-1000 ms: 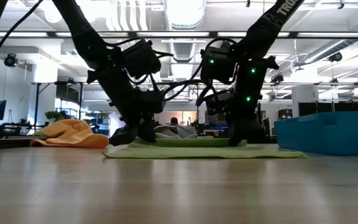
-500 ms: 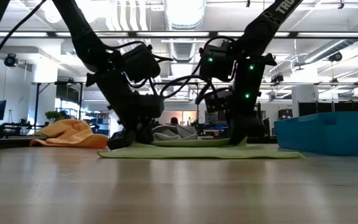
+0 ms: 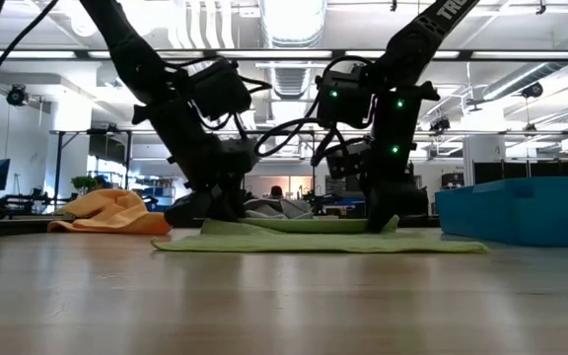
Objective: Roll microfiber towels into tight, uniform cylinder then place into a basket
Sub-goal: Roll the green towel
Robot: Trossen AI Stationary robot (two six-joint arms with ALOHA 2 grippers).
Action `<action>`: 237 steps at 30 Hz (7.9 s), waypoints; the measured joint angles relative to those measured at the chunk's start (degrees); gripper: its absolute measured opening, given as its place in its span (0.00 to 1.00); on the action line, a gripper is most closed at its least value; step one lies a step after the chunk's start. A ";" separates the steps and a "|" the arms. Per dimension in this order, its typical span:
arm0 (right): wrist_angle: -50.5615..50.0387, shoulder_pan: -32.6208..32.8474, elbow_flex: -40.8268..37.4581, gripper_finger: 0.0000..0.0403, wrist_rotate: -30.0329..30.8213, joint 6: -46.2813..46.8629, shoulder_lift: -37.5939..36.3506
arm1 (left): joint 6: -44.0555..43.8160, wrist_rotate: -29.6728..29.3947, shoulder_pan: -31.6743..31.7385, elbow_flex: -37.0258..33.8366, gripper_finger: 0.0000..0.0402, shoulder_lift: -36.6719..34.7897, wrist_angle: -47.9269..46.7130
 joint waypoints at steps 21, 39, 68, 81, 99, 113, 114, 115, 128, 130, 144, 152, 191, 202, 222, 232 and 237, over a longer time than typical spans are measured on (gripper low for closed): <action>-0.07 0.00 -0.02 0.20 -0.03 -0.63 0.00 | -10.85 6.86 7.41 0.04 0.26 -1.34 -5.39; 0.48 -0.04 -0.11 0.19 -1.29 -0.62 -0.32 | -6.95 12.29 9.54 1.07 0.09 -1.52 -10.08; -0.11 -0.13 -1.83 0.20 -2.40 -1.95 -1.64 | 3.25 7.74 5.53 1.84 0.08 -4.11 -11.31; -0.75 -0.15 -1.64 0.24 -6.45 -3.59 -3.23 | 0.10 6.03 5.72 1.84 0.14 -4.10 -11.66; -1.62 -0.10 -1.33 0.34 -6.37 -3.02 -3.48 | -1.42 14.44 7.52 8.97 0.48 -7.60 -29.75; -1.49 0.11 -1.25 0.33 -7.07 -2.99 -3.52 | -10.43 25.51 16.16 7.92 0.47 -1.06 -22.10; -1.50 0.11 -1.25 0.33 -7.08 -2.99 -3.52 | -10.47 25.71 15.95 7.68 0.47 -0.43 -22.19; -1.46 0.11 -1.25 0.33 -7.08 -2.97 -3.52 | -10.76 25.93 15.84 7.55 0.47 0.20 -22.38; -8.49 0.11 2.47 0.34 -10.76 1.60 -4.12 | -11.50 25.77 15.70 7.67 0.31 1.15 -22.04; -12.05 0.11 4.23 0.34 -12.26 4.73 -5.56 | -11.48 25.38 15.74 7.60 0.24 1.16 -21.72; 2.74 -17.58 -5.00 0.34 -34.55 19.81 -13.27 | -8.70 24.22 14.88 7.45 0.00 1.21 -21.76; 2.70 -18.02 -4.38 0.34 -40.59 16.30 -4.20 | -8.68 24.51 14.88 7.41 0.00 1.25 -22.07; -4.82 -13.89 2.49 0.03 -24.78 1.77 -2.09 | -10.42 16.27 14.78 7.10 0.00 -3.45 -21.18; -4.39 -6.82 2.26 0.02 -4.56 -0.74 -6.89 | -14.80 11.40 14.54 3.65 0.00 -7.75 -17.17; 2.14 7.23 -5.01 0.02 8.55 10.88 -6.67 | -8.62 2.42 3.37 -9.86 0.00 -13.58 -4.00; 6.28 5.61 -5.32 0.02 13.05 7.58 -7.21 | -5.73 5.03 5.05 -9.62 0.00 -17.80 -1.55; 15.20 4.97 -8.50 0.02 17.12 4.12 -7.10 | -5.44 2.34 6.27 -11.38 0.00 -16.04 4.88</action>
